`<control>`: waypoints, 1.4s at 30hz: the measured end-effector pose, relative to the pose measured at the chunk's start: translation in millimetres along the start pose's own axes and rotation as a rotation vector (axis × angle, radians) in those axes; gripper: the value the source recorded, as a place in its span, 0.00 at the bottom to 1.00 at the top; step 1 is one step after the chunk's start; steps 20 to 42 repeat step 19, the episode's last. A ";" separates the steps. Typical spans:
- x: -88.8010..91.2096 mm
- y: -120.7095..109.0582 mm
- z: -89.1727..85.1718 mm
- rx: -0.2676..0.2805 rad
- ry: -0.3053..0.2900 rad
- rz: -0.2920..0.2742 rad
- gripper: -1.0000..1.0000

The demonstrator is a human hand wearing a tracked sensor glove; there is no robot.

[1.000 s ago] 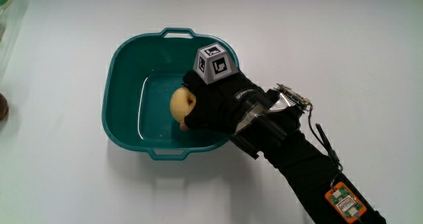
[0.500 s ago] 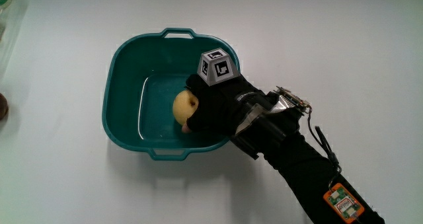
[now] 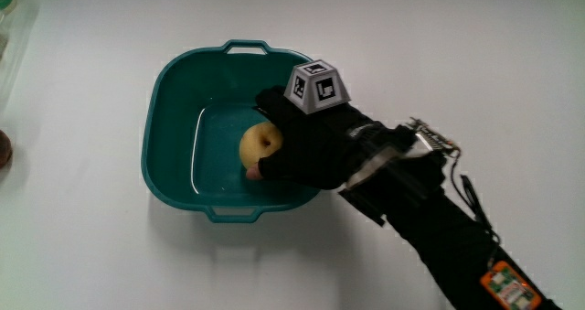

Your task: Place pear into plate

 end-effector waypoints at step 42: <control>1.5 -135.9 -7.4 0.119 -0.240 0.002 0.00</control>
